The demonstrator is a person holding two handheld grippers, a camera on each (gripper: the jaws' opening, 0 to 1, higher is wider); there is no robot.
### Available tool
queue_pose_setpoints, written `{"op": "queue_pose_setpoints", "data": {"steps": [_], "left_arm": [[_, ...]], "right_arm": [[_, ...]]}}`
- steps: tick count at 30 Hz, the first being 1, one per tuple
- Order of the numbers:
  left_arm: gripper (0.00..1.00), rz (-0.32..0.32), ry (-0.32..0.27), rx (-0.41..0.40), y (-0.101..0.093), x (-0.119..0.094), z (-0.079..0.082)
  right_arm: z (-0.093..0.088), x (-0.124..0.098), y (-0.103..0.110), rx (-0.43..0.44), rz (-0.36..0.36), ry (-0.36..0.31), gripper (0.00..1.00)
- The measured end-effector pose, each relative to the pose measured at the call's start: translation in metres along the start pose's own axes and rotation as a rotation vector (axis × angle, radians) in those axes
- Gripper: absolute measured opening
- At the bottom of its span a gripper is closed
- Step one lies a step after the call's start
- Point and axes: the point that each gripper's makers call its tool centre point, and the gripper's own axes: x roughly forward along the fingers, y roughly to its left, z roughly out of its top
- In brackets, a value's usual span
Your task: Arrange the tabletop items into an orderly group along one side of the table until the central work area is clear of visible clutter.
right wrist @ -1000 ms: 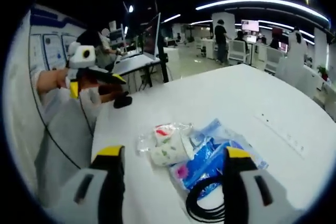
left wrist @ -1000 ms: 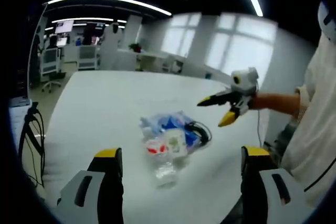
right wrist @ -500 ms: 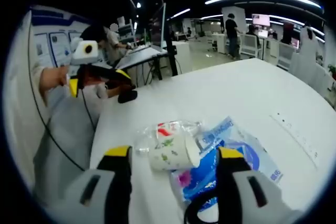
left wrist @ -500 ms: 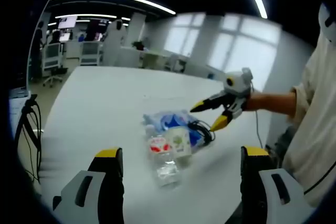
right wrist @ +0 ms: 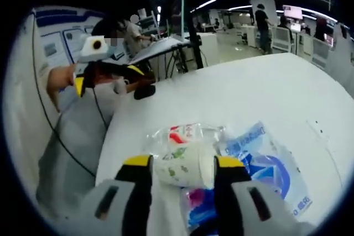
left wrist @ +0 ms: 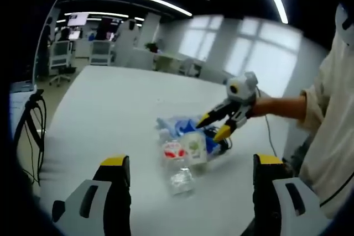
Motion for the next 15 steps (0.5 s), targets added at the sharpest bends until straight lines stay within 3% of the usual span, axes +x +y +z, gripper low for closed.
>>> {"op": "queue_pose_setpoints", "data": {"steps": [12,15], "left_arm": [[0.89,0.014,-0.012,-0.019,0.004,0.001,-0.0019],[0.89,0.016,-0.013,-0.021,0.0045,0.0006,-0.0022]], "right_arm": [[-0.0047,0.0075,0.0031,0.017,0.073,0.04,0.24],[-0.0058,0.007,0.0044,0.002,0.083,0.05,0.16]]}}
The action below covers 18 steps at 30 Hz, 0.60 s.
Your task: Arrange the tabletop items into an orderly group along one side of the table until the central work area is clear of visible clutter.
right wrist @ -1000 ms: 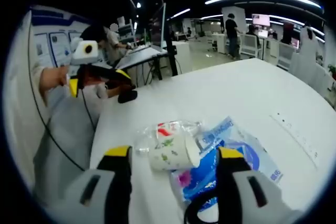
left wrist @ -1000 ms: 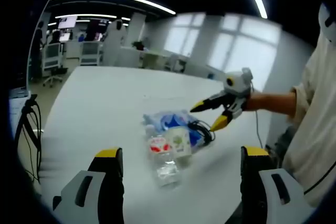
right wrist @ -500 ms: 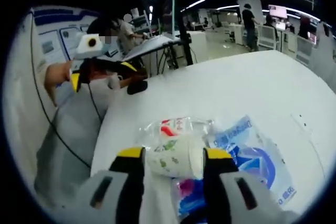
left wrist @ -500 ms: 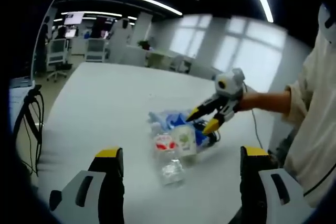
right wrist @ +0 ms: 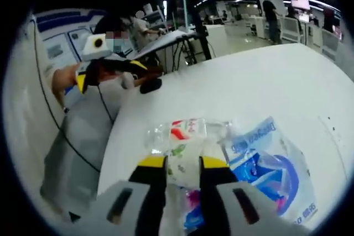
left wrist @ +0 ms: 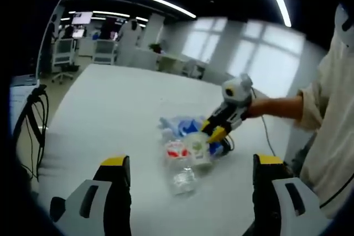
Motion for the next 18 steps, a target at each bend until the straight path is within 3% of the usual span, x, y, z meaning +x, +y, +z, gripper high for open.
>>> {"op": "queue_pose_setpoints", "data": {"steps": [4,14,18], "left_arm": [[0.89,-0.001,-0.002,-0.003,0.0,0.0,0.0],[0.88,-0.016,-0.008,0.004,-0.008,0.001,0.002],[0.88,-0.023,-0.011,0.007,-0.011,0.0,0.003]], "right_arm": [[-0.001,-0.002,0.006,-0.015,0.026,0.007,0.05],[-0.003,-0.005,0.031,-0.03,0.089,0.039,0.0],[-0.008,-0.007,0.05,0.002,0.153,0.072,0.0]]}}
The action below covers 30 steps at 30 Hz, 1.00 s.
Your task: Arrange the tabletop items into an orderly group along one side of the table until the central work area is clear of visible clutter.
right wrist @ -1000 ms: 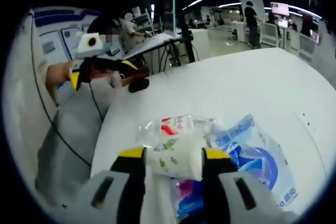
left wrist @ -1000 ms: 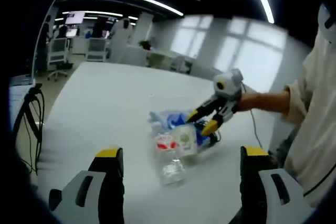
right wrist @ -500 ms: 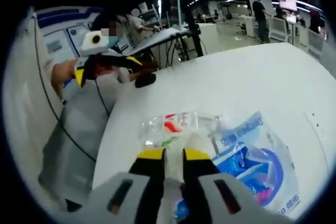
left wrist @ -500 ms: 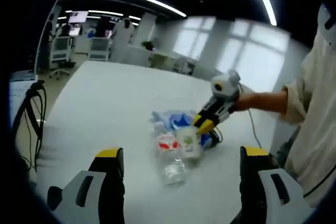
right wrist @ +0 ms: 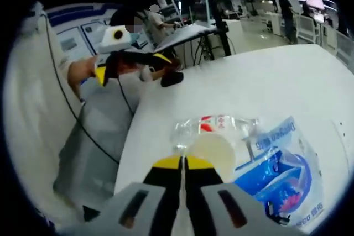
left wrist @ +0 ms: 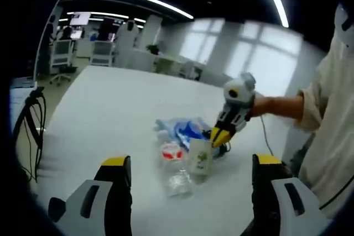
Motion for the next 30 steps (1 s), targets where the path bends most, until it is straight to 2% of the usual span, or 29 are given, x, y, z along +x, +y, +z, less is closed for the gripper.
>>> {"op": "queue_pose_setpoints", "data": {"steps": [7,11,15,16,18,24,26,30], "left_arm": [[0.88,-0.004,-0.006,0.008,-0.004,-0.002,0.003],[0.88,-0.01,-0.006,0.016,-0.008,-0.001,0.004],[0.88,-0.019,-0.006,0.024,-0.013,0.0,0.007],[0.87,-0.021,-0.006,0.026,-0.014,0.001,0.007],[0.87,-0.026,-0.004,0.029,-0.016,0.001,0.007],[0.87,-0.04,-0.006,0.039,-0.022,0.002,0.009],[0.87,-0.044,-0.004,0.043,-0.025,0.002,0.009],[0.87,-0.051,-0.008,0.044,-0.028,0.001,0.009]], "right_arm": [[0.005,-0.007,0.014,-0.039,-0.013,-0.015,0.0],[0.008,-0.013,0.025,-0.097,-0.05,-0.016,0.0],[0.003,-0.018,0.033,-0.179,-0.111,0.028,0.0],[-0.002,-0.019,0.035,-0.217,-0.139,0.066,0.0],[-0.006,-0.02,0.041,-0.271,-0.161,0.1,0.0],[-0.021,-0.018,0.056,-0.373,-0.231,0.189,0.0],[-0.027,-0.017,0.058,-0.449,-0.262,0.234,0.0],[-0.037,-0.008,0.07,-0.503,-0.259,0.275,0.0]]}}
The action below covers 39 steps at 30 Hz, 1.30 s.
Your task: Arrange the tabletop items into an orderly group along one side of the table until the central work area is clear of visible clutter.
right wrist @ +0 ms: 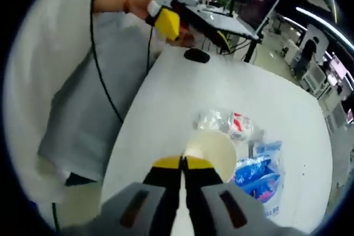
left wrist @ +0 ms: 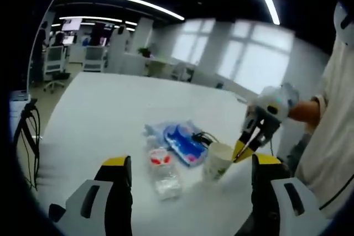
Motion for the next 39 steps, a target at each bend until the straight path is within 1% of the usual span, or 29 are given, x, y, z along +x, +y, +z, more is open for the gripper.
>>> {"op": "queue_pose_setpoints", "data": {"steps": [1,2,4,7,10,13,18,20,22,27,30,33,38,39], "left_arm": [[0.87,0.0,0.001,0.002,-0.001,0.0,0.0],[0.87,0.0,0.003,0.004,-0.001,0.0,-0.001],[0.87,-0.004,-0.002,0.003,-0.003,-0.001,0.0],[0.87,-0.004,-0.003,0.005,-0.005,-0.001,0.0],[0.87,-0.004,-0.004,0.006,-0.006,-0.002,0.0],[0.87,-0.005,-0.005,0.007,-0.007,-0.003,-0.001],[0.87,-0.005,-0.004,0.006,-0.009,-0.005,-0.003],[0.87,-0.004,-0.001,0.004,-0.009,-0.006,-0.004],[0.87,-0.002,-0.002,0.004,-0.009,-0.007,-0.004],[0.87,0.002,-0.006,0.002,-0.008,-0.009,-0.004],[0.87,0.005,-0.006,0.002,-0.008,-0.01,-0.004],[0.87,0.006,-0.008,0.001,-0.008,-0.011,-0.004],[0.87,0.006,-0.008,0.001,-0.009,-0.011,-0.004],[0.87,0.005,-0.008,0.002,-0.009,-0.011,-0.004]], "right_arm": [[-0.003,0.001,0.002,-0.026,0.001,0.022,0.0],[-0.004,0.003,0.005,-0.034,-0.003,0.031,0.0],[-0.003,0.005,0.009,-0.039,-0.001,0.029,0.0],[-0.002,0.007,0.008,-0.058,-0.024,0.029,0.0],[0.002,0.01,0.009,-0.062,-0.033,0.026,0.0],[0.0,0.015,0.01,-0.095,-0.045,0.048,0.0],[0.002,0.02,0.015,-0.092,-0.036,0.037,0.0],[-0.001,0.023,0.015,-0.122,-0.044,0.055,0.0],[-0.002,0.025,0.018,-0.12,-0.034,0.059,0.0],[-0.004,0.03,0.019,-0.155,-0.045,0.069,0.0],[-0.008,0.033,0.022,-0.169,-0.037,0.087,0.0],[-0.012,0.036,0.025,-0.169,-0.027,0.097,0.0],[-0.011,0.036,0.024,-0.175,-0.032,0.093,0.0],[-0.011,0.036,0.025,-0.164,-0.026,0.091,0.0]]}}
